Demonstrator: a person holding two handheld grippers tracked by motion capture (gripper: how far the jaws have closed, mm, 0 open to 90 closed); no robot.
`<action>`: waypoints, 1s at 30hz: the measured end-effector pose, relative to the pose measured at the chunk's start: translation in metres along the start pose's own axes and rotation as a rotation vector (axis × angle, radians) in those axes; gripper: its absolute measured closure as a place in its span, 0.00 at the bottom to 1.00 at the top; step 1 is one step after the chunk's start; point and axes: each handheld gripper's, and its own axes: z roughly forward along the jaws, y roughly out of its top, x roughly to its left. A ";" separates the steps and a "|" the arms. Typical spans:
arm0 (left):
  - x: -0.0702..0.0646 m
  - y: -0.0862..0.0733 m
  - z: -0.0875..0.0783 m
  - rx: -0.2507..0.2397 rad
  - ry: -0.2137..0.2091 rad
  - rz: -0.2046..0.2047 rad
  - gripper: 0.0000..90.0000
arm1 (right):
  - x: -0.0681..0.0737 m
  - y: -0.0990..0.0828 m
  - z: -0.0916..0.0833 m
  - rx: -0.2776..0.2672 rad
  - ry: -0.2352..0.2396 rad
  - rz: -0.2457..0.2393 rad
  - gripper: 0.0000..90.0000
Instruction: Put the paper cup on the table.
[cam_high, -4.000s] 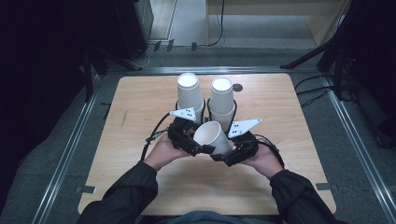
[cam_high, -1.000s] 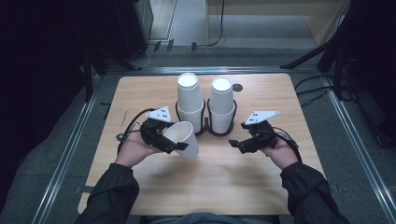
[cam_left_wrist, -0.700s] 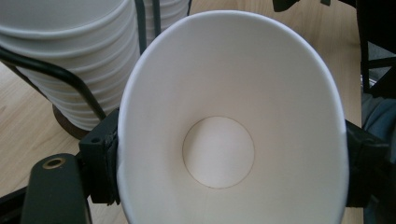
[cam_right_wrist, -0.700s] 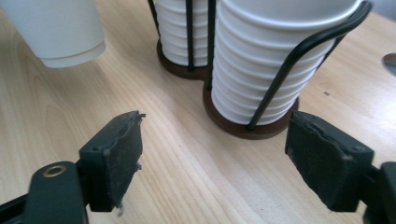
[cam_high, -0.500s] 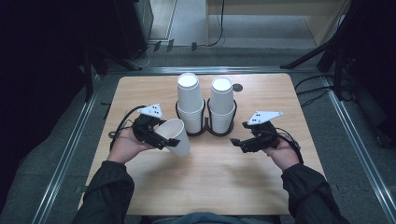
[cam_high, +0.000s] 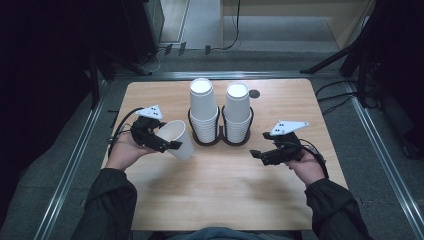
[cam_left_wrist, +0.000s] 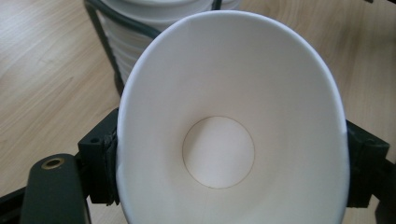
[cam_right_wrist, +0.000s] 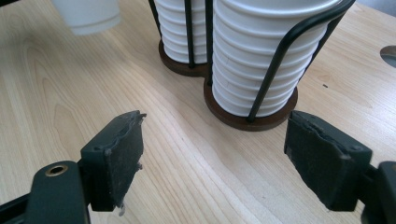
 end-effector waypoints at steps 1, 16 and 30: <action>0.002 -0.001 -0.002 -0.003 0.002 -0.004 0.18 | 0.000 0.000 0.000 0.000 0.000 0.000 0.22; 0.032 -0.016 -0.021 -0.013 0.103 -0.099 0.18 | 0.004 -0.001 0.002 0.014 -0.005 -0.026 0.22; 0.058 -0.034 -0.031 -0.016 0.187 -0.228 0.17 | 0.004 -0.002 0.005 0.024 -0.002 -0.031 0.22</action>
